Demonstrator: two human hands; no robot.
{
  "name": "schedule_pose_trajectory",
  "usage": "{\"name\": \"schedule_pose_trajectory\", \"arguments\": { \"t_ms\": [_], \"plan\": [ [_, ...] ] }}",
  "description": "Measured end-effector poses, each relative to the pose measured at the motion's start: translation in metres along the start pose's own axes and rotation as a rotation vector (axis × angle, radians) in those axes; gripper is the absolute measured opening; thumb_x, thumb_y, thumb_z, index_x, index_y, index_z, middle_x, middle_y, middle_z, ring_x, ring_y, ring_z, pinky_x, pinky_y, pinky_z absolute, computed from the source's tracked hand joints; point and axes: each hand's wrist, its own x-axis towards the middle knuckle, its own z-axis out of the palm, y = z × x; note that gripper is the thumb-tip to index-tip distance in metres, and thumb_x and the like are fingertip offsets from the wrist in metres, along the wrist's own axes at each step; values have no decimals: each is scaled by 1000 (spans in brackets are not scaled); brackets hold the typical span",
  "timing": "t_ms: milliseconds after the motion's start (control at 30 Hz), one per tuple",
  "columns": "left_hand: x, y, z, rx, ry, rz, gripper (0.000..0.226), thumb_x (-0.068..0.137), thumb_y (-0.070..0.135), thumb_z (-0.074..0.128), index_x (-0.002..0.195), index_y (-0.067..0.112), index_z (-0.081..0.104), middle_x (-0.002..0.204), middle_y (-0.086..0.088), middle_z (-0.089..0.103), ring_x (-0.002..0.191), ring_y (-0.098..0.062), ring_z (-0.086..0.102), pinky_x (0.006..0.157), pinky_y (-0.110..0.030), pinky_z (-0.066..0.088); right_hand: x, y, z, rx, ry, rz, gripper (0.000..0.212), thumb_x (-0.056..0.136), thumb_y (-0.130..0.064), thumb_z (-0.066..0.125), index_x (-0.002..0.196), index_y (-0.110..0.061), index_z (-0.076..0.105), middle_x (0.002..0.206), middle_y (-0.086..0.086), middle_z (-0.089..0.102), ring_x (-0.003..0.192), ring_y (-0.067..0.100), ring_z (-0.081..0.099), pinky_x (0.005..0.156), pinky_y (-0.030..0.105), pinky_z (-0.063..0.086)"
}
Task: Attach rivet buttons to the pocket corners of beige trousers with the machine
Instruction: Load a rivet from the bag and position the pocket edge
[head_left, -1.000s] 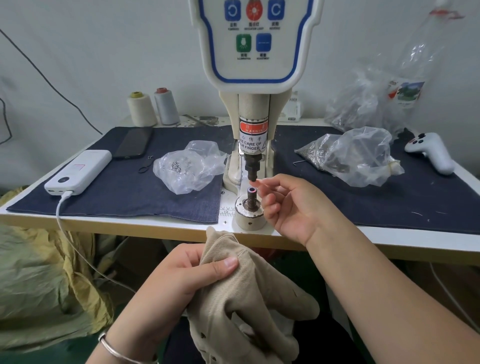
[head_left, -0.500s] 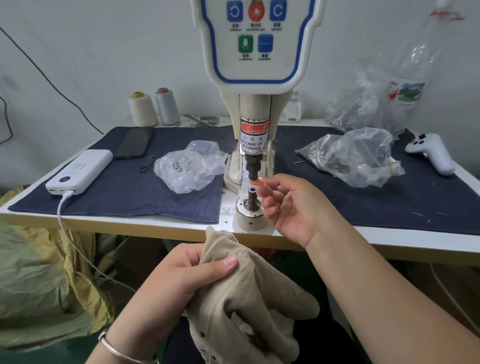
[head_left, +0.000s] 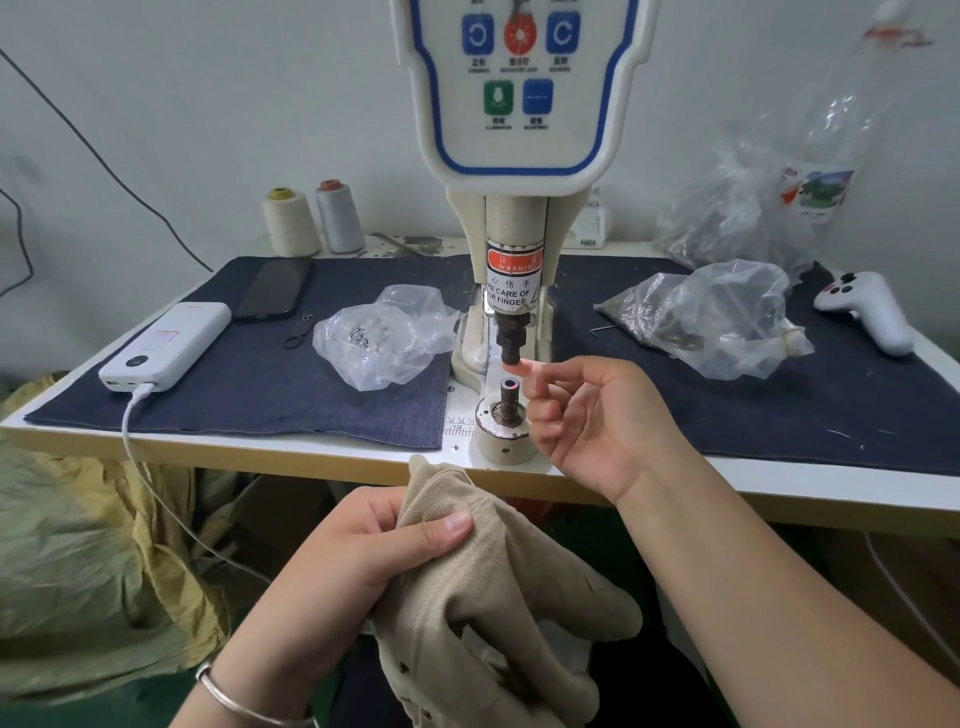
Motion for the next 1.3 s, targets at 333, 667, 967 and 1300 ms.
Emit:
{"name": "schedule_pose_trajectory", "arguments": {
  "t_ms": [333, 667, 967, 1300],
  "plan": [
    [-6, 14, -12, -51, 75, 69, 38, 66, 31, 85, 82, -2, 75, 77, -19, 71, 67, -23, 68, 59, -27, 55, -26, 21, -4, -368, 183, -246, 10, 84, -10, 65, 76, -5, 69, 55, 6, 58, 41, 12, 47, 39, 19, 35],
    [-13, 20, -35, -136, 139, 85, 31, 68, 29, 79, 80, 1, 76, 77, -20, 72, 67, -24, 70, 57, -27, 55, 30, 53, 100, -1240, 83, -802, 8, 89, -11, 60, 84, -13, 66, 76, 3, 69, 74, 23, 64, 69, 41, 53],
    [-10, 33, -64, -161, 99, 113, 27, 73, 28, 76, 85, 3, 78, 80, -16, 74, 70, -20, 72, 60, -25, 55, 152, 45, 139, -2310, 222, -596, 31, 88, -11, 50, 119, -13, 58, 122, 10, 55, 115, 28, 49, 74, 33, 34],
    [-5, 29, -80, -174, 113, 112, 28, 73, 28, 76, 84, 2, 77, 79, -16, 73, 70, -20, 71, 60, -25, 55, 170, 50, 132, -2468, 222, -667, 27, 90, -15, 51, 115, -16, 60, 118, 8, 53, 107, 25, 51, 66, 34, 31]
  ]
}}
